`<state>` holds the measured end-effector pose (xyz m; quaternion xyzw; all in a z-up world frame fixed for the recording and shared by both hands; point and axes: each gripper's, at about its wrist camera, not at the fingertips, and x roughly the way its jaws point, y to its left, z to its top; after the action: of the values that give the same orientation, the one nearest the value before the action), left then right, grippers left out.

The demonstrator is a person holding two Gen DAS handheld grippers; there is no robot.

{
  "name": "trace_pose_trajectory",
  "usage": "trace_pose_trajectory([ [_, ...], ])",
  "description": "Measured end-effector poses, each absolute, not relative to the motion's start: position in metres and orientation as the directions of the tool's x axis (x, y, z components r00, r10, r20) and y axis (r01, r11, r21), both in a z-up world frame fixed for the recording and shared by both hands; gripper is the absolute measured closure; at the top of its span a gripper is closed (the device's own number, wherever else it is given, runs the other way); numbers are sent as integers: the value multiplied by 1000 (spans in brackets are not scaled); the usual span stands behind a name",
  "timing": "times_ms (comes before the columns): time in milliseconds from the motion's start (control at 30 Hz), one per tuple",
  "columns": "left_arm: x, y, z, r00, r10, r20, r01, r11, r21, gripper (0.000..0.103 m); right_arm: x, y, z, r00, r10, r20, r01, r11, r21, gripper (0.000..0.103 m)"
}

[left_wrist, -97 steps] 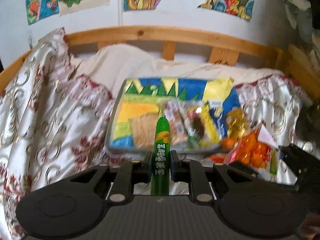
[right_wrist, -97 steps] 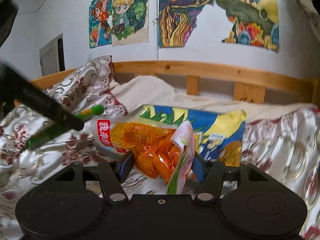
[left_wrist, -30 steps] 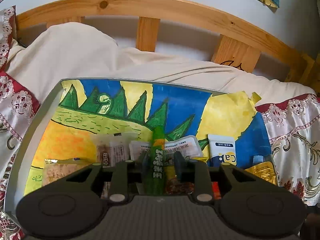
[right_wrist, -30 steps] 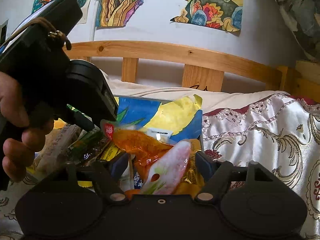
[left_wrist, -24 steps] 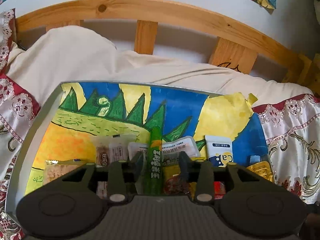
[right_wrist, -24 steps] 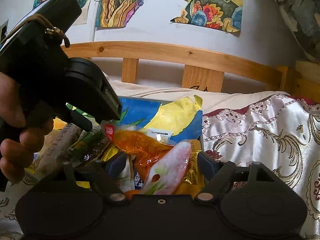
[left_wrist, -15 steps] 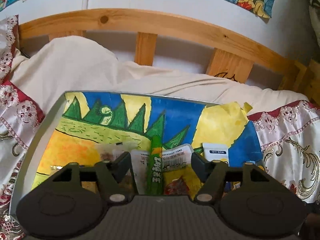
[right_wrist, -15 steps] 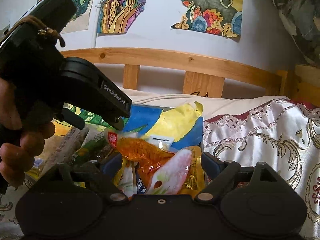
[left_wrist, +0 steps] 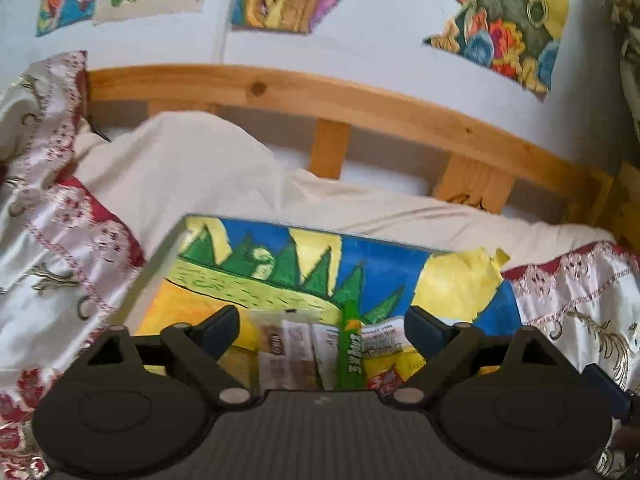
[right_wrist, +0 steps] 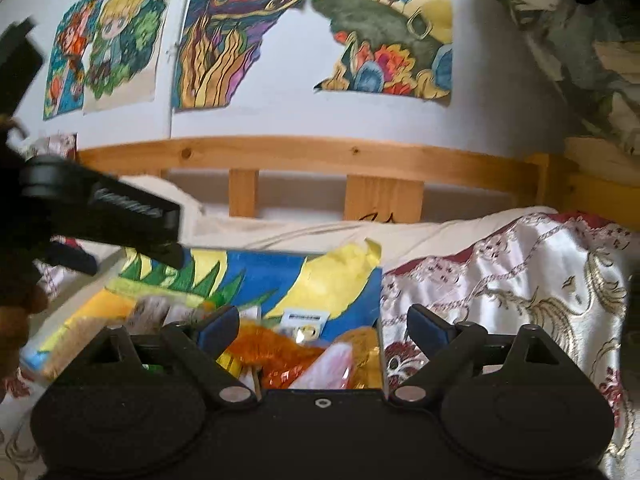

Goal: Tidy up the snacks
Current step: 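Lower both snacks into the tray and open both grippers to release them, then withdraw both open grippers from the tray back over the bed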

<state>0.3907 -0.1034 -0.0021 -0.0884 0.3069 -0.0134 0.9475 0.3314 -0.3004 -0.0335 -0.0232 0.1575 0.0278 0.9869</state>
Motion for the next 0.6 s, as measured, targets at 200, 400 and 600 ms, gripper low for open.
trace_pose_trajectory([
  [200, 369, -91, 14, 838, -26, -546, -79, 983, -168, 4, 323, -301, -16, 962, 55, -269, -64, 998, -27, 7],
  [400, 345, -81, 29, 853, 10, -521, -98, 985, -141, 4, 309, -304, 5, 971, 54, -233, -56, 998, -1, 6],
  [600, 319, -78, 45, 867, 38, -497, -107, 988, -112, 2, 289, -304, 25, 977, 69, -203, -67, 998, 16, 1],
])
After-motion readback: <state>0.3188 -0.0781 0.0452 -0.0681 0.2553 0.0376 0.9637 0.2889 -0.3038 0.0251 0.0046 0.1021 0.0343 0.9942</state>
